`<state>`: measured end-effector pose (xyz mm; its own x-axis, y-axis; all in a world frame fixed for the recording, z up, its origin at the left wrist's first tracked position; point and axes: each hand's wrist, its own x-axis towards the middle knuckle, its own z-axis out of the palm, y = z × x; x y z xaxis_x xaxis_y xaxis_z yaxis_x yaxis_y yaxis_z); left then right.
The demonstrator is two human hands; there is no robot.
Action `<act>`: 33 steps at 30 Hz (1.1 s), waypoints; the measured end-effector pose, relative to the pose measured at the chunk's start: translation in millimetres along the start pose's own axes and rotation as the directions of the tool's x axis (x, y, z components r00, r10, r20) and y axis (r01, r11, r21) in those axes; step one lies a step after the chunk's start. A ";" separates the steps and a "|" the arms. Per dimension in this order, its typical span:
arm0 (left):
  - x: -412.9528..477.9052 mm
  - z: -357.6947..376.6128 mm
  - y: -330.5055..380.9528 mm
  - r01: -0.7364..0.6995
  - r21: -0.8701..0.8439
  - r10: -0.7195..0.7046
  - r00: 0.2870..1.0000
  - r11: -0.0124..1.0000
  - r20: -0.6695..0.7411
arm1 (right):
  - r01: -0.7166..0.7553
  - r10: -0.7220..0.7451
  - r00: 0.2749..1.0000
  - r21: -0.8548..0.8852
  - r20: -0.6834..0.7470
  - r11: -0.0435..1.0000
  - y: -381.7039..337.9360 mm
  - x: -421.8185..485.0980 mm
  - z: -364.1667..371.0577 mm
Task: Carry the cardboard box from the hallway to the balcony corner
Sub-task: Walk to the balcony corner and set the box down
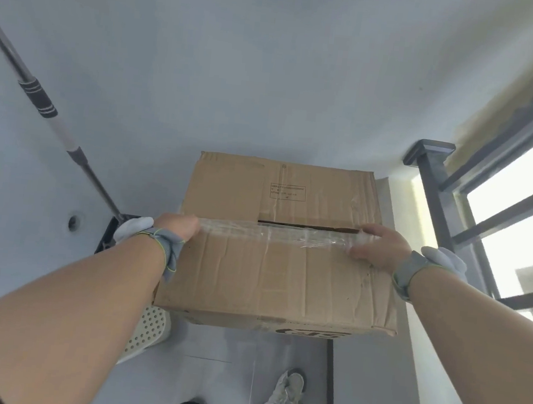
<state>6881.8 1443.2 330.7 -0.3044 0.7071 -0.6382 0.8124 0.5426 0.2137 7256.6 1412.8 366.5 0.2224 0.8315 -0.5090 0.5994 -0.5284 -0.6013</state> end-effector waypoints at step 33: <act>225.1 182.1 39.4 0.117 -0.311 -0.107 0.993 0.943 0.048 | -0.105 0.107 0.994 -0.235 -0.001 0.966 135.8 222.1 131.7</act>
<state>6935.9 1541.2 60.8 -0.3654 0.6220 -0.6925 0.5762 0.7354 0.3566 7286.2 1503.2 90.7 0.2865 0.7703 -0.5696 0.7364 -0.5574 -0.3834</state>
